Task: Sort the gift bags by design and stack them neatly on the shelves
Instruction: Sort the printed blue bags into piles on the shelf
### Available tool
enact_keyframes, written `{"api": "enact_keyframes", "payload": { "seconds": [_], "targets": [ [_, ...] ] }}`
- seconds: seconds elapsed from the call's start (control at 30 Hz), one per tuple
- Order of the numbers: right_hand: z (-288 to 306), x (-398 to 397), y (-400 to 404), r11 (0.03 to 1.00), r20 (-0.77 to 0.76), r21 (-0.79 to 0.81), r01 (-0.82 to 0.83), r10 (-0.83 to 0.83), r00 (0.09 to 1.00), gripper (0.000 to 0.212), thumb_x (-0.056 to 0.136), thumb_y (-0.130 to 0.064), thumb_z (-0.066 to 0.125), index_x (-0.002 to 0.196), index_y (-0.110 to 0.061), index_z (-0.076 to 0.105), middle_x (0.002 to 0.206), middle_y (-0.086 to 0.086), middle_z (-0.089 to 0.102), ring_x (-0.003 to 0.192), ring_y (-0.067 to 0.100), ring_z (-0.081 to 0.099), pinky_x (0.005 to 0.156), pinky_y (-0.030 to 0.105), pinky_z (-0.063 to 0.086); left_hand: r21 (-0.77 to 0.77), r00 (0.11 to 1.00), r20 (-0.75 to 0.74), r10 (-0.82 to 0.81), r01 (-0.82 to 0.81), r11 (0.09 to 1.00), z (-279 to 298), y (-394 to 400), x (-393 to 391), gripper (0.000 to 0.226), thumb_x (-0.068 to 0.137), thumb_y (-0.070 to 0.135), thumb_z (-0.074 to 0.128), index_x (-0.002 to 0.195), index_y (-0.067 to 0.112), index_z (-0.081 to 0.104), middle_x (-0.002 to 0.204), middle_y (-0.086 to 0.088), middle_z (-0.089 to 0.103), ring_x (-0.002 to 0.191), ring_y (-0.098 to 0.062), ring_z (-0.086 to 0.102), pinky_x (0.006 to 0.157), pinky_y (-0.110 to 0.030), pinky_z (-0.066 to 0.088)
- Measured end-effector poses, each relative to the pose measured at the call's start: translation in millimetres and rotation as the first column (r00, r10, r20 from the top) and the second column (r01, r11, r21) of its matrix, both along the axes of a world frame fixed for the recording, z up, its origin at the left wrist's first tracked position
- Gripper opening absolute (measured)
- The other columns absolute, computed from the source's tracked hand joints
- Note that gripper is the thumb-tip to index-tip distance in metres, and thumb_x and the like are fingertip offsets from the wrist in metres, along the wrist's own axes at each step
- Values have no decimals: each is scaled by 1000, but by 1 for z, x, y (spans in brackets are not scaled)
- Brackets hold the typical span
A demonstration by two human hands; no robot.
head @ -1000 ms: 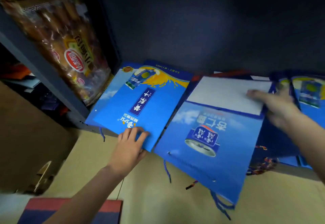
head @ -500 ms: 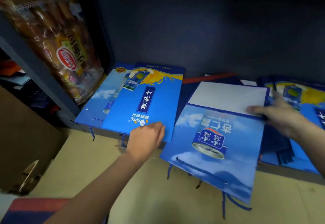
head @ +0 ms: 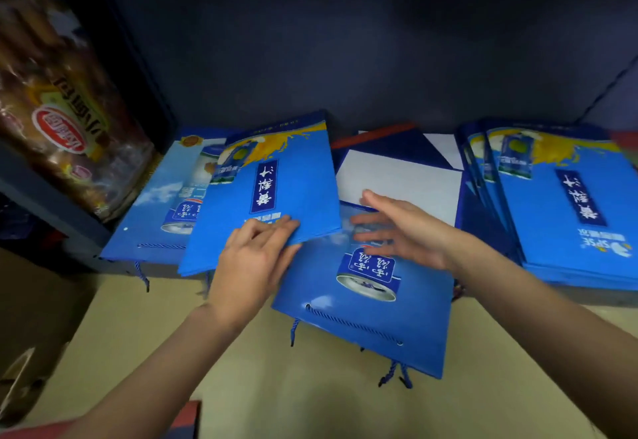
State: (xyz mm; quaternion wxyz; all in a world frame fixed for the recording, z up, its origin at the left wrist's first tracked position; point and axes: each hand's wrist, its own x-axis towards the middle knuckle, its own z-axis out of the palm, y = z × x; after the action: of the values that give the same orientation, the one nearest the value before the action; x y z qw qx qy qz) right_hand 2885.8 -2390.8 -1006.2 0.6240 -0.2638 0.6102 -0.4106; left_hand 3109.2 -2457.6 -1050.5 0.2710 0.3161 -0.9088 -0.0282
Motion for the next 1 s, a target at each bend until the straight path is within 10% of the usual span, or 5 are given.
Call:
{"api": "enact_keyframes", "payload": {
  "seconds": [0.17,0.5,0.63,0.8,1.0],
  "targets": [
    [6,3,1,948,17,-98,304,-304,953,25,89,8,47,107,-6,56,102,15,63,74,19,63,58,23,54,56,978,190,-88,78,995,1,27,-42,46,84,45,43,116,17,61,118,1,65,93,-16,47,78,-33,46],
    [41,-178,160,733,-197,-282,618,-675,711,35,80,-2,59,110,-20,59,75,-11,73,64,2,68,58,15,55,385,869,472,-151,-49,922,-8,39,-110,71,86,67,23,147,32,15,157,3,1,141,-23,10,111,-38,18],
    [36,-229,205,856,-951,-53,514,-201,236,55,81,-10,69,131,-5,48,112,24,63,98,30,61,80,30,48,396,760,550,-346,127,909,-12,59,-143,99,55,75,-5,145,41,16,157,8,-4,143,-23,-1,113,-43,10],
    [0,-170,178,991,-960,94,100,64,271,74,80,-39,69,143,-26,32,146,15,25,133,34,26,110,42,25,402,694,597,-403,176,898,-20,76,-173,100,52,80,0,146,45,2,157,5,-10,144,-28,-10,114,-53,1],
    [-34,-152,146,926,-937,333,-178,304,-170,62,93,-26,53,142,-45,20,155,-3,3,142,28,4,114,52,5,434,810,460,-364,153,888,-13,64,-161,93,63,71,4,148,32,15,157,5,11,144,-21,7,116,-43,9]
  ]
}}
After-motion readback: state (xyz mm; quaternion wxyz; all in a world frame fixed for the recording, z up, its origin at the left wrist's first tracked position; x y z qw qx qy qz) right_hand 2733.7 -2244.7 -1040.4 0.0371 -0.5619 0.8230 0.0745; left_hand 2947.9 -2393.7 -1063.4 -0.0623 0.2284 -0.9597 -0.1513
